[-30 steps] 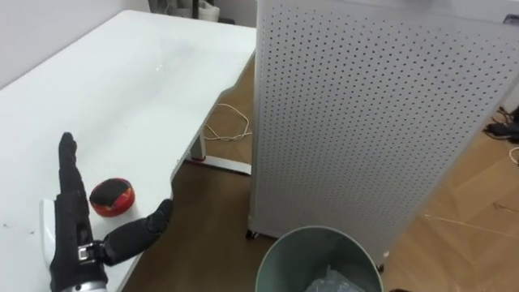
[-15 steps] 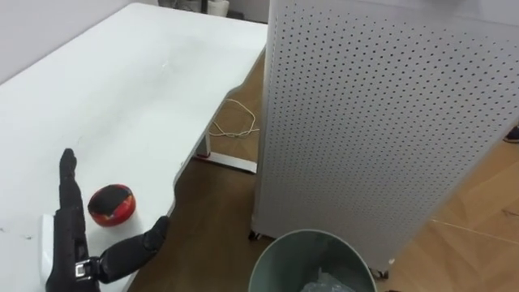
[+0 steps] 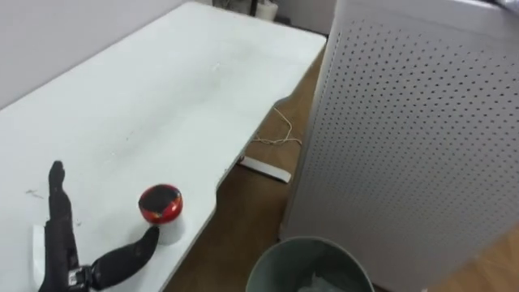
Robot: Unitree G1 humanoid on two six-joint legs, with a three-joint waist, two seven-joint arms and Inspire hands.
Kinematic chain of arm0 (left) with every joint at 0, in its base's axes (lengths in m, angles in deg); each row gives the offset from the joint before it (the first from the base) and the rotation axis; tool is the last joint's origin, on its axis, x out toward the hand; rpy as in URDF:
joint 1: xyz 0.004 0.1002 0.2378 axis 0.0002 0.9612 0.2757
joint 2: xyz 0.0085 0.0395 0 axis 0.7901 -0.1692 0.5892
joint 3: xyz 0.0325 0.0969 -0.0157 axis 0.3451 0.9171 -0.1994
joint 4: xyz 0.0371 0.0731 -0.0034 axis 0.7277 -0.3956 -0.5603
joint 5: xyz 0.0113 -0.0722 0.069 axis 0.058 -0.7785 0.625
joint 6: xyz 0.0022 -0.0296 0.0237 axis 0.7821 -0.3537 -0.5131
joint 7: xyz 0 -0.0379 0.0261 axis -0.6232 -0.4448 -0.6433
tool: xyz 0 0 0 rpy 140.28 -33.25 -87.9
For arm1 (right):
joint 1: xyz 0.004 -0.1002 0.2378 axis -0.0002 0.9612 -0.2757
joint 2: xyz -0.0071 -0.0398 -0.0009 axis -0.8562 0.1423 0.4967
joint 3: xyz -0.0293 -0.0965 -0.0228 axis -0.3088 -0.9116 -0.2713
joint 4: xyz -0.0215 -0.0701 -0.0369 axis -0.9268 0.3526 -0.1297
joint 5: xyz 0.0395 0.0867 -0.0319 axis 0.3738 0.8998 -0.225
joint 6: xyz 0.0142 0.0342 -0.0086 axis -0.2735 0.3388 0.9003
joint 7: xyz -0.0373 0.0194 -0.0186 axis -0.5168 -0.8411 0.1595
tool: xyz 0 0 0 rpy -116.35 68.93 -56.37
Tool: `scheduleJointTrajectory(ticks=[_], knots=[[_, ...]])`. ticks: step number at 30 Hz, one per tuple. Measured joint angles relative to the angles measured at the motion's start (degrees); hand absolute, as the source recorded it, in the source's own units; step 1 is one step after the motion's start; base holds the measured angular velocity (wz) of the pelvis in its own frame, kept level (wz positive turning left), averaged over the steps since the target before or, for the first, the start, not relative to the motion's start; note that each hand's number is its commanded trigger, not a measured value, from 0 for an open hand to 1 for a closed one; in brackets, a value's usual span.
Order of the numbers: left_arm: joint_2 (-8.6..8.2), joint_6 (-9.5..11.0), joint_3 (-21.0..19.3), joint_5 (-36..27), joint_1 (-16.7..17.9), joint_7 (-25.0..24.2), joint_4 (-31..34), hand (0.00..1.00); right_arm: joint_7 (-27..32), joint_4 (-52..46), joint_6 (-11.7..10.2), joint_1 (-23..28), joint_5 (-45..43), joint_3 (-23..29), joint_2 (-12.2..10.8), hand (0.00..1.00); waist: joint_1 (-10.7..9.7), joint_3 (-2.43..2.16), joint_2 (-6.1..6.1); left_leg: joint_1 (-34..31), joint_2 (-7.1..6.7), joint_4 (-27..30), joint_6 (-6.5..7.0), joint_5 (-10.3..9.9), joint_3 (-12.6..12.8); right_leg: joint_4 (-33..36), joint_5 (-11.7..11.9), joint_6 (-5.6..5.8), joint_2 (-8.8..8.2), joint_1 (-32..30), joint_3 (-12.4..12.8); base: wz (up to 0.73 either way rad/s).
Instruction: Pick garbage
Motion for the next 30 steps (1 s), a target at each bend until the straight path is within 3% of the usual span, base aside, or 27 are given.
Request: scheduleJointTrajectory(ticks=[5,9,30], knots=[[0.07,0.0,0.0,-0.4,0.0,1.3,-2.6,0.0,-0.4,0.1,0.2,0.8,-0.1,-0.8,0.0,1.0,-1.1,0.15,-0.73,1.5,-0.15,-1.4,-0.22,0.2,0.1,0.7,0.1,-0.17,0.1,0.5,-1.6,-0.06],[0.34,0.0,0.0,-2.6,0.0,1.5,-4.2,0.0,-0.3,0.1,0.7,1.0,0.0,-0.8,0.1,1.0,-1.6,-0.03,-1.36,1.6,-0.04,-1.4,-0.33,0.3,0.1,0.5,0.2,-0.29,0.26,0.4,-1.7,0.0],[0.35,0.0,1.2,-3.2,-1.7,-1.4,-7.7,0.0,-0.5,0.1,0.7,0.9,0.1,-2.3,-0.3,1.0,-2.8,0.07,-1.96,1.6,0.14,-1.8,-0.4,0.2,0.2,0.5,0.2,-0.37,0.47,-0.2,-2.0,-0.01]])
